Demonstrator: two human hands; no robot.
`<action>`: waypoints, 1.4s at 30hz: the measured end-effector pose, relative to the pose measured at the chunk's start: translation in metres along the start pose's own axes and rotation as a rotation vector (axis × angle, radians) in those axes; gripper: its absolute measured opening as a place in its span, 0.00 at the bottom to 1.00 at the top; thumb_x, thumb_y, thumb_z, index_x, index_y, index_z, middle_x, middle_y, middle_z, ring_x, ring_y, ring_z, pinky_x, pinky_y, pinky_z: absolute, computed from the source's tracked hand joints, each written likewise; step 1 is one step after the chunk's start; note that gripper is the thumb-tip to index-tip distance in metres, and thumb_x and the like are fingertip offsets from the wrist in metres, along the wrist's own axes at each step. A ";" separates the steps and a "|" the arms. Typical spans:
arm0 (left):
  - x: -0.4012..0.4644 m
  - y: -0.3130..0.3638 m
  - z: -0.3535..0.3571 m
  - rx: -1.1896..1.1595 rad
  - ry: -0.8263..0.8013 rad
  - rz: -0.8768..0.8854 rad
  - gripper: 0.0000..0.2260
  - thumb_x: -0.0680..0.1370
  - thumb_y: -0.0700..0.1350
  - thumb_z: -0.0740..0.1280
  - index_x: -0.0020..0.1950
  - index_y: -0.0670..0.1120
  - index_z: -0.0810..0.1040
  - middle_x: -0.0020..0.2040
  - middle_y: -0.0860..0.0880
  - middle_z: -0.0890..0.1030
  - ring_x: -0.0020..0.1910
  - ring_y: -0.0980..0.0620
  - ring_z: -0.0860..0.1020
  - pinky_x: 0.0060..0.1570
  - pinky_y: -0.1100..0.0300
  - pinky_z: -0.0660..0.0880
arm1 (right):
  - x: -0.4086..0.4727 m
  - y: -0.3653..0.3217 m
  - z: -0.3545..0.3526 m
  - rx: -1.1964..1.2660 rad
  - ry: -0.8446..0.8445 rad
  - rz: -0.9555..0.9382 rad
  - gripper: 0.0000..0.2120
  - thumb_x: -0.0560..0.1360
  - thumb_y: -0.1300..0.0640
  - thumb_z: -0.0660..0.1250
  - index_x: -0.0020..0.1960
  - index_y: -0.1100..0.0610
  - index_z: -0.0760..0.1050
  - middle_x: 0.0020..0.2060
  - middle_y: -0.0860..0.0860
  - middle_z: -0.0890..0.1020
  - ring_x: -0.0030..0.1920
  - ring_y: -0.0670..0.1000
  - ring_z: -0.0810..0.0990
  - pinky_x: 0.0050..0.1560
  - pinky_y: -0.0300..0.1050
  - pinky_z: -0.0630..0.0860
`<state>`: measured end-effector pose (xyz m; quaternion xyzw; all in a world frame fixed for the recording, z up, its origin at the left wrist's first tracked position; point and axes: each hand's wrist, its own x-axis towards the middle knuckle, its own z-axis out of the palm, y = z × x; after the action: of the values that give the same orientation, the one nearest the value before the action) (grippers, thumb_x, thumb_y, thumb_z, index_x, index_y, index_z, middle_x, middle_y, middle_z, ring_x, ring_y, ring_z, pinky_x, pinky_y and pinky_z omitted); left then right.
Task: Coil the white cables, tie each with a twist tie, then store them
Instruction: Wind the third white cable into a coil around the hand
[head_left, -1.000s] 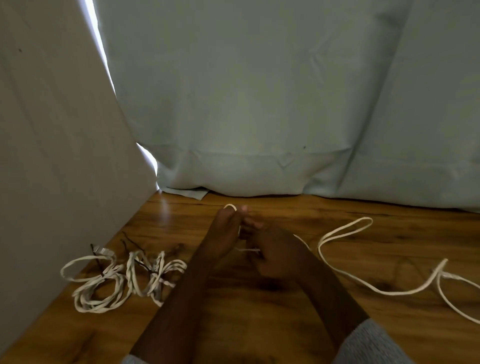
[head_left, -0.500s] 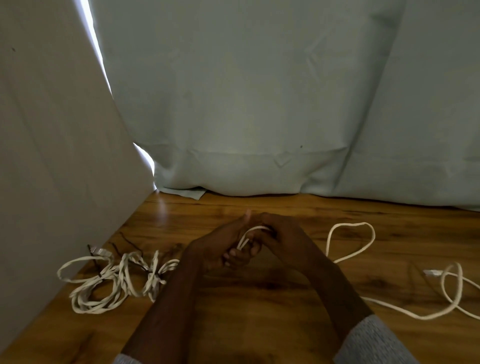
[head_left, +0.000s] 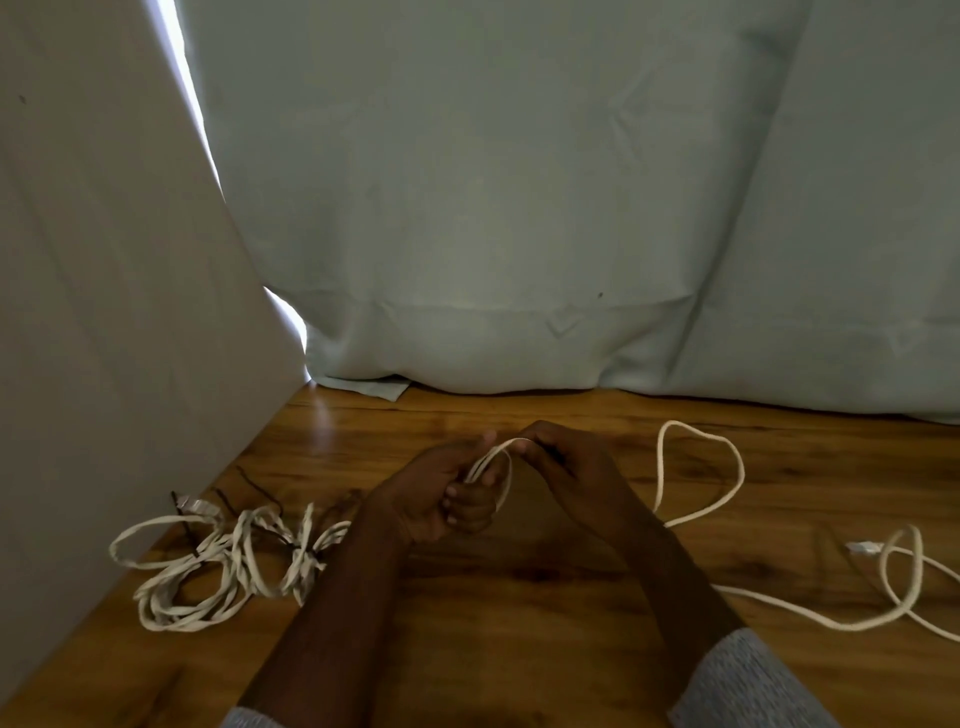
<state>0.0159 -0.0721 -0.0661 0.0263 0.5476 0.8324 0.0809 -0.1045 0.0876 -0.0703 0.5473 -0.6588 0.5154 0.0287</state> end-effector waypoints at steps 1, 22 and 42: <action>0.000 0.000 0.001 -0.012 -0.016 0.005 0.20 0.81 0.56 0.57 0.38 0.43 0.74 0.21 0.54 0.63 0.19 0.58 0.59 0.23 0.63 0.55 | 0.000 -0.001 0.001 -0.006 -0.005 -0.015 0.07 0.82 0.58 0.65 0.48 0.56 0.81 0.39 0.45 0.83 0.40 0.44 0.82 0.43 0.37 0.74; 0.009 0.008 0.020 -0.558 0.008 0.447 0.32 0.79 0.46 0.68 0.75 0.31 0.57 0.42 0.43 0.84 0.36 0.54 0.84 0.34 0.64 0.80 | -0.005 -0.008 0.023 -0.769 -0.298 0.119 0.18 0.85 0.47 0.53 0.72 0.51 0.68 0.61 0.53 0.80 0.58 0.56 0.80 0.53 0.47 0.73; 0.016 0.010 0.005 0.103 0.653 0.554 0.11 0.86 0.45 0.53 0.56 0.43 0.73 0.41 0.41 0.86 0.39 0.46 0.85 0.38 0.56 0.81 | -0.001 -0.030 0.027 -0.608 -0.336 -0.173 0.10 0.77 0.45 0.63 0.48 0.48 0.79 0.44 0.48 0.84 0.43 0.50 0.81 0.42 0.45 0.75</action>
<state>-0.0004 -0.0691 -0.0560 -0.0885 0.5576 0.7589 -0.3244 -0.0679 0.0733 -0.0643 0.6445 -0.7288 0.1945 0.1250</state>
